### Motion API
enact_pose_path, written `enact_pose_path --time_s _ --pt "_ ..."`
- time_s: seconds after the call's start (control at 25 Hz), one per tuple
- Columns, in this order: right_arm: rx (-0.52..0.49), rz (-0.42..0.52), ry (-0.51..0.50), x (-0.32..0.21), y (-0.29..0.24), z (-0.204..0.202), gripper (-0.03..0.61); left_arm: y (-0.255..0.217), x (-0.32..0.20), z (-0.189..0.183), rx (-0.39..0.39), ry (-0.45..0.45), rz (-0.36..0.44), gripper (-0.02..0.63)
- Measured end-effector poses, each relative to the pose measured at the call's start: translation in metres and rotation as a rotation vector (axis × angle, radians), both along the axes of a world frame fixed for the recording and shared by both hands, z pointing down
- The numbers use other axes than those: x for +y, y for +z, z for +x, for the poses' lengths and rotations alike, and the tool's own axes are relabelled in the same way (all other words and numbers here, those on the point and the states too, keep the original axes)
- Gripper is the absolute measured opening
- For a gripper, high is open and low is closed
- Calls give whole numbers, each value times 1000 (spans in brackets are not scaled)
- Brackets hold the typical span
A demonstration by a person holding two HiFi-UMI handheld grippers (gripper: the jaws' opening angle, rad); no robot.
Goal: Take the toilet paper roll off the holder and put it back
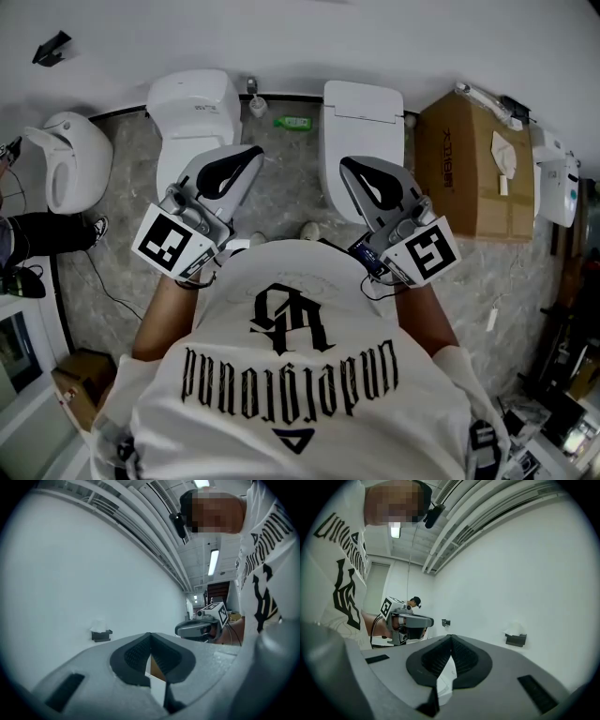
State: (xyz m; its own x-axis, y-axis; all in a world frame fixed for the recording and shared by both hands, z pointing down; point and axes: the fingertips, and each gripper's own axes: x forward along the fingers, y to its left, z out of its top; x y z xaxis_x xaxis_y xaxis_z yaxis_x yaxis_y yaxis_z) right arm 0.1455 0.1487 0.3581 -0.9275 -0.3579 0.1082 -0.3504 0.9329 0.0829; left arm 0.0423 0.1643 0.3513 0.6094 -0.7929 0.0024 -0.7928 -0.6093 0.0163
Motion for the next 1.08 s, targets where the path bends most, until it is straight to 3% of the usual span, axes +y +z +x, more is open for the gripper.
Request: enact_pose_path --time_s 0.48,1.08 --pt "-1 17 43 53 1 -70 14 4 50 -64 27 64 5 14" --pt "-12 0 79 77 4 -91 14 10 70 -76 60 135 -3 14"
